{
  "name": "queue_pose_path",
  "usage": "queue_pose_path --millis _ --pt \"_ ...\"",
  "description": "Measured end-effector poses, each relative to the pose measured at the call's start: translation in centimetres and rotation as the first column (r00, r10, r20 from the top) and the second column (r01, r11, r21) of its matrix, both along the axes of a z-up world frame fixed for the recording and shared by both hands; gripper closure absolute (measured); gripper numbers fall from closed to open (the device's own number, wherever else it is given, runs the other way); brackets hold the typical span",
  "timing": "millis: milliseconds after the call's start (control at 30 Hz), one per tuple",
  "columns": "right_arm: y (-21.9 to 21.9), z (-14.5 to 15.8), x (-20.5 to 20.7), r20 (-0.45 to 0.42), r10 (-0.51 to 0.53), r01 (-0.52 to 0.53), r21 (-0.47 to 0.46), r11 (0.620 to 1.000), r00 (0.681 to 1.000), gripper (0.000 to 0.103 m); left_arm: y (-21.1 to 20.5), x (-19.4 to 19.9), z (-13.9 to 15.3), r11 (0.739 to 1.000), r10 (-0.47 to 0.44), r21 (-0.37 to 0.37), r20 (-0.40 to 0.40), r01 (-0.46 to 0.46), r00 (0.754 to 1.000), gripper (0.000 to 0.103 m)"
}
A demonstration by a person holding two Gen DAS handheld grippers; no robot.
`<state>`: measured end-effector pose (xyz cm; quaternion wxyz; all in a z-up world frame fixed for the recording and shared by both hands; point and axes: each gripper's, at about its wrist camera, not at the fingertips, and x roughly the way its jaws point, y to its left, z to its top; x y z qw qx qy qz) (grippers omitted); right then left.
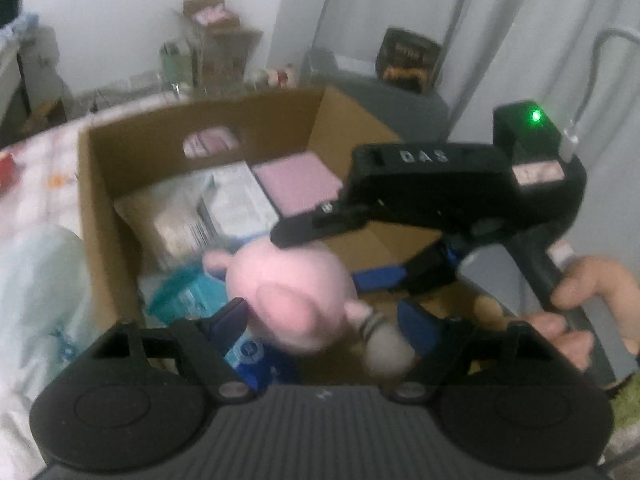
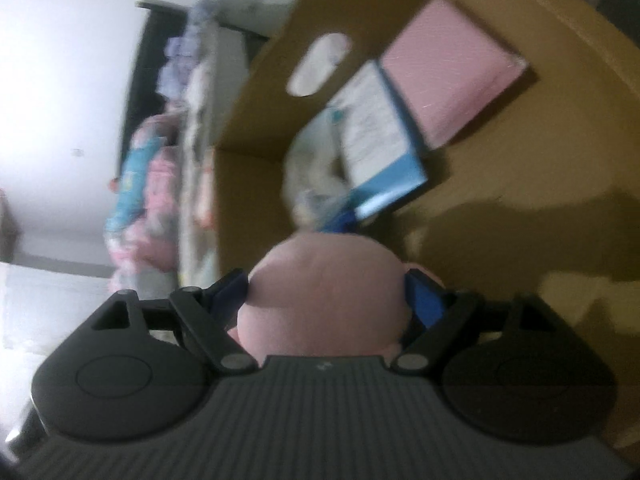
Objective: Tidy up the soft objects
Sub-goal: 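Carry the pink pig plush into the cardboard box and release it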
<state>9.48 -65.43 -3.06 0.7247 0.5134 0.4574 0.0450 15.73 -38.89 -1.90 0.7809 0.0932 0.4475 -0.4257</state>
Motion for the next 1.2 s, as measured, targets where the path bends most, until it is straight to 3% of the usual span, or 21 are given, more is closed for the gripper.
queue_pose_path --millis 133,300,467,600,733,933,1033,1200 --pt "-0.6 -1.3 0.9 -0.026 -0.015 0.014 -0.041 0.999 1.000 0.017 -0.2 0.1 -0.7 1.000 -0.014 0.018 -0.011 0.014 1.000 0.021" --pt "-0.3 -0.6 1.0 -0.032 -0.020 0.014 -0.176 0.984 0.999 0.017 0.5 -0.5 0.4 1.000 -0.022 0.008 0.005 0.022 1.000 0.021" --pt "0.2 1.6 0.1 0.022 -0.007 0.013 -0.275 0.961 1.000 0.017 2.1 -1.2 2.1 1.000 -0.020 -0.002 0.035 0.020 0.999 0.021" --pt "1.4 4.1 -0.7 0.058 0.071 -0.041 -0.403 0.914 0.996 0.017 4.2 -1.9 3.6 1.000 -0.008 -0.008 0.069 0.008 0.998 0.021" --pt "3.0 6.4 -1.6 0.063 0.172 -0.112 -0.537 0.836 0.983 0.017 6.7 -2.7 5.0 1.000 0.012 -0.026 0.101 -0.009 0.995 0.021" --pt "5.9 7.9 -2.6 0.013 0.325 -0.239 -0.650 0.721 0.946 0.017 11.1 -3.6 6.5 0.996 0.078 -0.041 0.147 -0.073 0.986 0.021" --pt "8.1 7.4 -2.2 -0.055 0.410 -0.328 -0.700 0.635 0.910 0.017 13.5 -3.8 7.0 0.992 0.126 -0.048 0.155 -0.120 0.980 0.020" --pt "11.3 5.5 -0.9 -0.188 0.518 -0.453 -0.771 0.449 0.834 0.017 17.4 -3.4 6.9 0.977 0.214 -0.043 0.144 -0.210 0.966 0.020"
